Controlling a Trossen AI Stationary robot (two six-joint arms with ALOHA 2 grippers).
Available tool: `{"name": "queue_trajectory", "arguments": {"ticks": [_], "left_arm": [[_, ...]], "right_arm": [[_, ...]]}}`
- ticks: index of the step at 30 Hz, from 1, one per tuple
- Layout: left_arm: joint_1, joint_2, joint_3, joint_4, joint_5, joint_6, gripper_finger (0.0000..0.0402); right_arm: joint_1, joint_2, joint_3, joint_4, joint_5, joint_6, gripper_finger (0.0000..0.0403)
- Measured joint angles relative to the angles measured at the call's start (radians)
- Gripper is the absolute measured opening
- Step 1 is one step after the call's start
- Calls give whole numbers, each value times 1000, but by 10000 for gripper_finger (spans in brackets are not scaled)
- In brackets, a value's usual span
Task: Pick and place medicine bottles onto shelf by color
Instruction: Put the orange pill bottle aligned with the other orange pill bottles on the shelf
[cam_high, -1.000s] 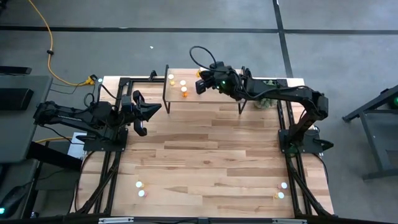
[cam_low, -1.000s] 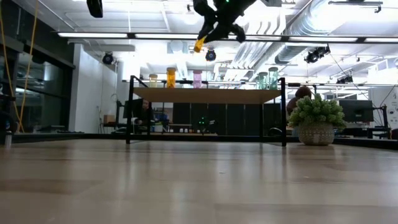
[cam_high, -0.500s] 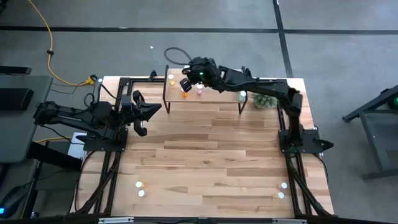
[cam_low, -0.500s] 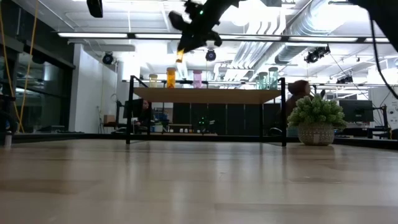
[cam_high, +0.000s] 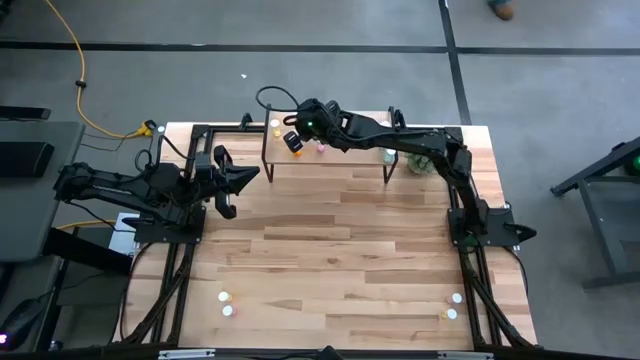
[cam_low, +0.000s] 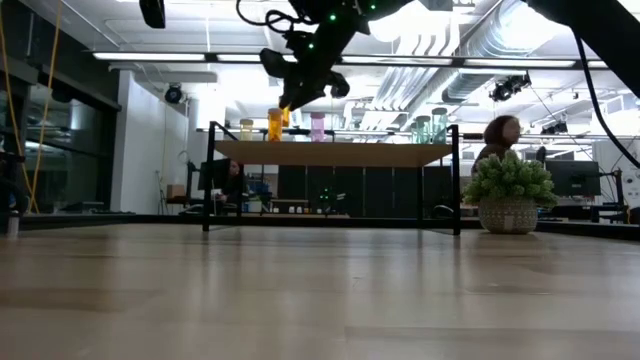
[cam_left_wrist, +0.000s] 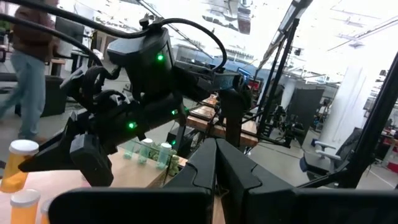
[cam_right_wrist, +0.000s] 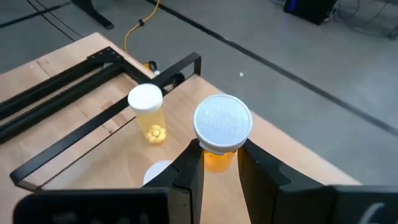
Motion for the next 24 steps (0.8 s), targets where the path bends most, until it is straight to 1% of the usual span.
{"name": "queue_trajectory", "arguments": {"ticks": [3, 7, 12, 21, 24], "left_arm": [[0, 0, 0, 0, 0, 0, 0], [0, 0, 0, 0, 0, 0, 0], [0, 0, 0, 0, 0, -2, 0], [0, 0, 0, 0, 0, -2, 0], [0, 0, 0, 0, 0, -2, 0]], "right_arm": [[-2, 0, 0, -10, -4, 9, 74], [-13, 0, 0, -39, -56, 72, 74], [-17, 3, 0, -36, -16, 74, 74], [-20, 15, 1, -36, -59, 78, 74], [-20, 16, 0, -43, -58, 76, 74]]}}
